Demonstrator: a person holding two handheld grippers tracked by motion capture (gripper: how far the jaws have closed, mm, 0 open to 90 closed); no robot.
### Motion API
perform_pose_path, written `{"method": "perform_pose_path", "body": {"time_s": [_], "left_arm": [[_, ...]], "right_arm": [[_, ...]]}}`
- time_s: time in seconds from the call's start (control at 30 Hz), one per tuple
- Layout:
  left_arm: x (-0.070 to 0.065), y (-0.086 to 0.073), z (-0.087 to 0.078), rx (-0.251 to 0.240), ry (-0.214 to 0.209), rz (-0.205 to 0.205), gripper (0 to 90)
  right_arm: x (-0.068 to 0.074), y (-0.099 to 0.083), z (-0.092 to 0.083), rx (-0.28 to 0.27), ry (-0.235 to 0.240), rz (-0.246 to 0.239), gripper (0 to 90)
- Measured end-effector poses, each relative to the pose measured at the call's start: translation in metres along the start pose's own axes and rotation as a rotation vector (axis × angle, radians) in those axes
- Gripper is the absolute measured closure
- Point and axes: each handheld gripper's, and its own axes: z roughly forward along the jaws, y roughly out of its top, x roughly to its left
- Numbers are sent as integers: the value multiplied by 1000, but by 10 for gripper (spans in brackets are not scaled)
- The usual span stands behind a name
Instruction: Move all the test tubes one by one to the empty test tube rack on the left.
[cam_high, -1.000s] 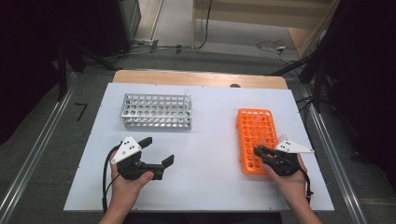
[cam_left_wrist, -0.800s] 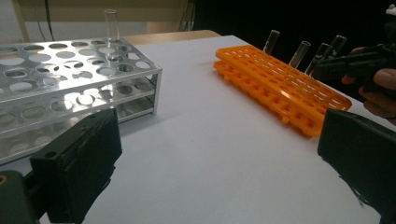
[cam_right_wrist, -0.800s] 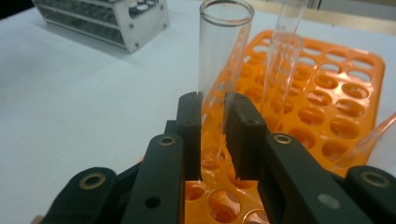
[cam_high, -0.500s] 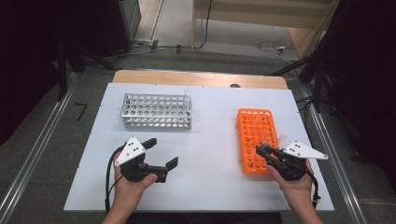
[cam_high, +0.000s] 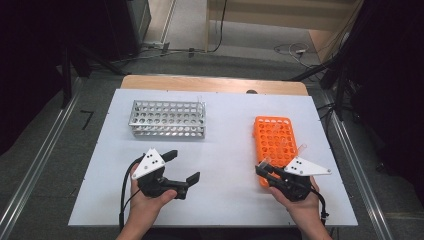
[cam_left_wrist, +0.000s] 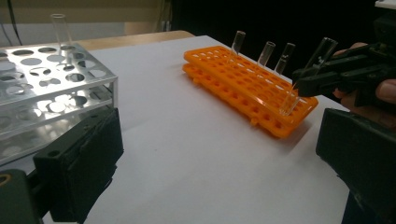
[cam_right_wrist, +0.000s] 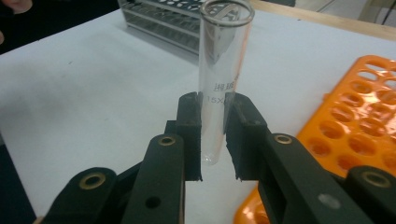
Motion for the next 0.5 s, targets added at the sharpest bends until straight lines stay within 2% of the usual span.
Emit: {"method": "perform_pose_path", "body": {"time_s": [0.2, 0.37, 0.5], "left_arm": [[-13, 2, 9, 17, -70, 26, 67], [-24, 2, 18, 32, -125, 32, 123], [-34, 1, 26, 55, -148, 49, 198]], "right_arm": [[15, 1, 10, 16, 43, -22, 741], [28, 1, 17, 31, 73, -47, 741], [37, 1, 23, 42, 95, -69, 741]]}}
